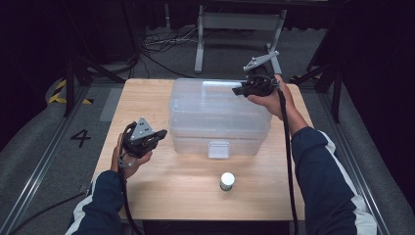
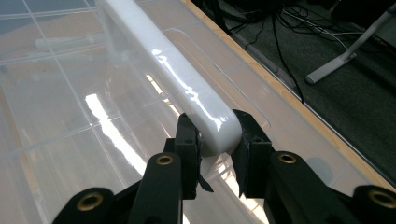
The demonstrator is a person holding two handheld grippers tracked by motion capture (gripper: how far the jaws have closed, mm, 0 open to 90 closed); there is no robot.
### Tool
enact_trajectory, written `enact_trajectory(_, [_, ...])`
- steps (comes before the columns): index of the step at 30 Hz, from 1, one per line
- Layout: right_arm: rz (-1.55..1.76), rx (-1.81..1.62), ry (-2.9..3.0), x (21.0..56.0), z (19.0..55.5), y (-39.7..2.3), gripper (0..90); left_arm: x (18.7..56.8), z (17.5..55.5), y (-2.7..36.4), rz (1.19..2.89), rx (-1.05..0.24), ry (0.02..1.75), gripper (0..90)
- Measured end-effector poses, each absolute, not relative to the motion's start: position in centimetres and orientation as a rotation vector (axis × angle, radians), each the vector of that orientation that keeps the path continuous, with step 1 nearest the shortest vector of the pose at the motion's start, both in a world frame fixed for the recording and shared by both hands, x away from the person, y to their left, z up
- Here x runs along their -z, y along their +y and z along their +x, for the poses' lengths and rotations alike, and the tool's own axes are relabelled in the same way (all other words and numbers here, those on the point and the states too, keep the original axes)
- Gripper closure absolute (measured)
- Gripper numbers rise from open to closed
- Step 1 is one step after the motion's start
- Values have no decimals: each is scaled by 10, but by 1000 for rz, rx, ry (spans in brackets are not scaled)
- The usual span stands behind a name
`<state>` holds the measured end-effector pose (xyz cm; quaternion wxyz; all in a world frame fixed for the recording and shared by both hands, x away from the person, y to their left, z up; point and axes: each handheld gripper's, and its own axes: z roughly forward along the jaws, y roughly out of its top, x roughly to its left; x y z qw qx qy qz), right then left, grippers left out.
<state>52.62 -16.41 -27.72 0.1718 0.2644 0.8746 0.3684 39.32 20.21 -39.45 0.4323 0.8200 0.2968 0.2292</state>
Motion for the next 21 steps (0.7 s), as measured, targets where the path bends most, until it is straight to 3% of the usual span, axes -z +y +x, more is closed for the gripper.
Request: enact_trajectory(21, [754, -1021, 2464, 274, 527, -163, 700, 394, 400, 186, 2029, -554, 707, 900])
